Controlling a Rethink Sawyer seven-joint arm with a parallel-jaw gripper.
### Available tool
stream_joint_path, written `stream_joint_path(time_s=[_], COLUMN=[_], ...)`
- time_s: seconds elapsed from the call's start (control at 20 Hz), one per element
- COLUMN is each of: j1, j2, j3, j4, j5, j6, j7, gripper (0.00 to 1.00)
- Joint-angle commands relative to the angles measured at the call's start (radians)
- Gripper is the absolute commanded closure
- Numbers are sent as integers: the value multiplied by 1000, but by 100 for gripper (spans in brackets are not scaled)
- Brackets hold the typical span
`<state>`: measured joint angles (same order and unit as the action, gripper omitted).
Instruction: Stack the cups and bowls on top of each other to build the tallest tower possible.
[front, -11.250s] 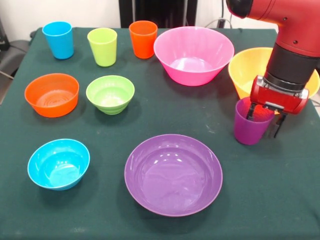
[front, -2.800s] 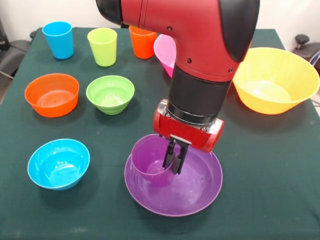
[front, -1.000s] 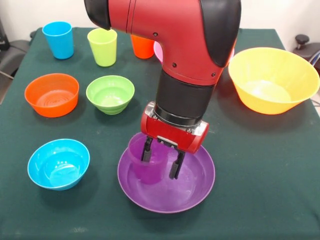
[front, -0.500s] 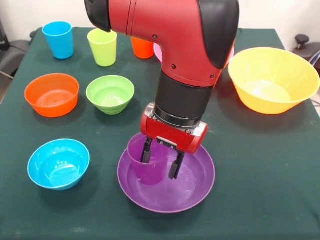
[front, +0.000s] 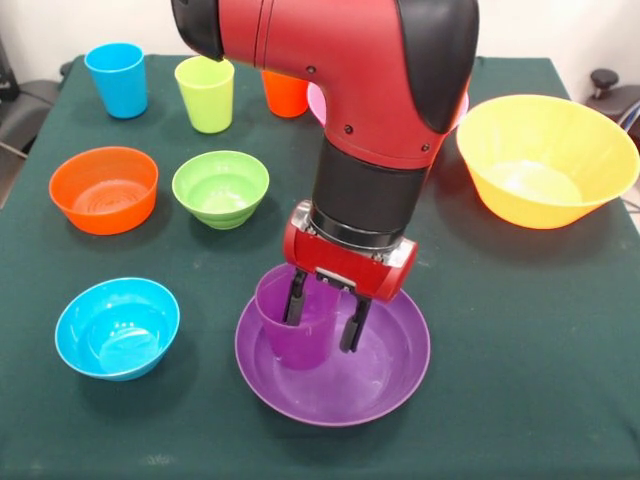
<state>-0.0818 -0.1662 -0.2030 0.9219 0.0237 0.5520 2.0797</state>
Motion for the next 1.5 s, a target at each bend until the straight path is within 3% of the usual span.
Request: stream_joint_path(time_s=[0.05, 0.75, 1.5], j1=[1, -5, -3], j2=[-59, -66, -217], j3=[128, 148, 155], j4=[84, 93, 165], j5=[-52, -56, -43], j6=[76, 69, 222], j7=[-118, -111, -141], gripper=[0, 0, 0])
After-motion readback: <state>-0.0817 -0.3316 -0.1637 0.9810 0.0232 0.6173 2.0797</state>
